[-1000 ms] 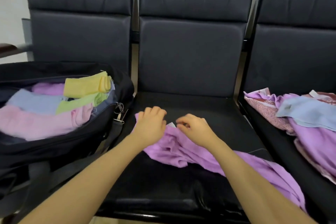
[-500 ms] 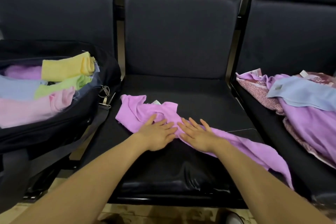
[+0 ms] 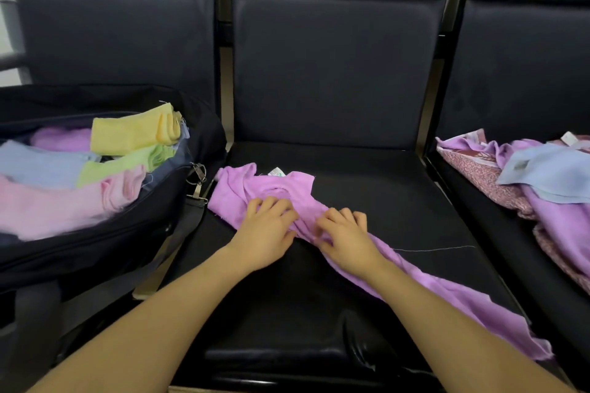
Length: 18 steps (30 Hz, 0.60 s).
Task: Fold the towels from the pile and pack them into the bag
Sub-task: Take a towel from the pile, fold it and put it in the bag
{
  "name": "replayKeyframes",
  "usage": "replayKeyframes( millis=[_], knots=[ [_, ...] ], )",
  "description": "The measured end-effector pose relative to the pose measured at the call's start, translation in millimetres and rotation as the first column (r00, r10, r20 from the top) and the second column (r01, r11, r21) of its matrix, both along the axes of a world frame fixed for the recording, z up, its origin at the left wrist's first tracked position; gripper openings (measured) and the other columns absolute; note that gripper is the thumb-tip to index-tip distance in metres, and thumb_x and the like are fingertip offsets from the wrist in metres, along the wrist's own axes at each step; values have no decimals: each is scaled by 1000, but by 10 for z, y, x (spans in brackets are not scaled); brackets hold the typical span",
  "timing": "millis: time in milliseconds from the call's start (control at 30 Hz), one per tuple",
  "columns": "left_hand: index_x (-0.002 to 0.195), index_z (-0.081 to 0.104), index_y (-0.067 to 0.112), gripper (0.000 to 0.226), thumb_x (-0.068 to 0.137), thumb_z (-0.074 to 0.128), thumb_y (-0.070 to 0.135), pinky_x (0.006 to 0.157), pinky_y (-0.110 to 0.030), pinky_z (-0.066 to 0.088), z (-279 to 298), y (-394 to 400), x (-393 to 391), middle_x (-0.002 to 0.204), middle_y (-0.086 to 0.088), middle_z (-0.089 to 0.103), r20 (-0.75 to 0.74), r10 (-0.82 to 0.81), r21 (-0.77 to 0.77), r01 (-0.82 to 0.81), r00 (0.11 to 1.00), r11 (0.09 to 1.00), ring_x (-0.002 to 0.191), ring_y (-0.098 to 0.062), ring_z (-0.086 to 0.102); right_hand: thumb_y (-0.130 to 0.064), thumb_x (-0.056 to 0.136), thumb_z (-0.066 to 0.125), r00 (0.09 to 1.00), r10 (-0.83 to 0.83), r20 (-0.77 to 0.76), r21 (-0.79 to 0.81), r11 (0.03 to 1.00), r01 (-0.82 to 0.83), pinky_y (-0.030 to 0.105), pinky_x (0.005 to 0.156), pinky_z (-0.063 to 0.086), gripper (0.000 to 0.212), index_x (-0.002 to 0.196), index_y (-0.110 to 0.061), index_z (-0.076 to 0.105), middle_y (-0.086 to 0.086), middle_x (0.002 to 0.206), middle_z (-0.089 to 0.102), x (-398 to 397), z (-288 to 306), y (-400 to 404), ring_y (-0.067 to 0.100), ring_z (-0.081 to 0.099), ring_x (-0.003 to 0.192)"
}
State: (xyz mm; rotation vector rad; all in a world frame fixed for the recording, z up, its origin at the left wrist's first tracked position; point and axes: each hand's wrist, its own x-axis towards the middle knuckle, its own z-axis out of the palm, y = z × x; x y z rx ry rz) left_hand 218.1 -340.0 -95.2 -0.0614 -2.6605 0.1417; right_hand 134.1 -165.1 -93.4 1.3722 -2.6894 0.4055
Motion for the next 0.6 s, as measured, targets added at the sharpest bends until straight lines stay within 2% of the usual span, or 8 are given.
replayKeyframes(
  millis=[67, 133, 200, 233, 367, 467, 533, 600],
  knots=[
    [88, 70, 21, 23, 67, 71, 31, 74, -38, 51, -49, 42, 36, 96, 5, 67, -29, -29, 0, 29, 999, 1000, 86, -19, 65, -21, 94, 51, 993, -90, 78, -190, 976, 103, 30, 84, 23, 8, 89, -16, 57, -8, 84, 52, -10, 42, 10, 16, 48, 86],
    [94, 71, 21, 25, 74, 65, 34, 75, -35, 52, -91, 71, 62, 99, 6, 68, -8, -67, -44, 66, 998, 997, 85, -16, 65, -15, 93, 50, 932, -211, 293, -399, 859, 320, 27, 83, 26, 10, 84, -16, 54, -7, 70, 54, -35, 156, 42, 14, 51, 72],
    [97, 72, 22, 37, 79, 44, 38, 75, -31, 51, -73, 72, 60, 101, 8, 69, 30, -59, -53, 61, 998, 997, 85, -12, 66, -14, 94, 47, 850, -260, 458, -455, 753, 476, 30, 86, 32, 9, 85, -15, 51, -8, 65, 53, -123, 235, 81, 11, 49, 67],
    [96, 72, 23, 40, 79, 39, 39, 74, -30, 50, -59, 82, 53, 100, 8, 69, 58, -49, -37, 51, 997, 998, 84, -12, 66, -14, 94, 45, 826, -301, 477, -427, 742, 517, 32, 87, 33, 8, 87, -15, 49, -8, 65, 52, -171, 260, 104, 14, 50, 68],
    [97, 72, 23, 36, 83, 41, 36, 80, -34, 44, -10, 165, -16, 98, 7, 69, 148, 3, -20, 0, 989, 1000, 84, -16, 65, -14, 95, 46, 787, -461, 409, -302, 746, 594, 31, 82, 23, 6, 97, -17, 50, -3, 88, 56, -296, 190, 204, 24, 55, 90],
    [122, 59, 17, 37, 100, 34, 34, 99, -37, 26, -11, 210, -92, 120, 3, 61, 301, 64, -37, -55, 951, 998, 113, -21, 53, -22, 92, 52, 858, -396, 328, -307, 814, 493, 30, 83, 19, 15, 106, -22, 55, -5, 105, 50, -280, 111, 200, 20, 47, 103],
    [109, 65, 17, 37, 97, 35, 34, 92, -39, 36, -7, 254, -124, 108, 3, 65, 224, 53, 39, -63, 973, 997, 101, -21, 59, -41, 91, 54, 923, -324, 210, -191, 912, 363, 29, 82, 15, 18, 105, -31, 56, -13, 104, 47, -242, 82, 166, 13, 42, 104],
    [83, 69, 22, 36, 86, 36, 35, 70, -32, 46, -6, 291, -172, 81, 8, 67, 138, 42, 71, -52, 990, 996, 72, -16, 63, -49, 90, 53, 954, -284, 94, -108, 950, 294, 29, 80, 14, 18, 99, -34, 57, -17, 100, 47, -232, 52, 145, 10, 42, 102]
  ],
)
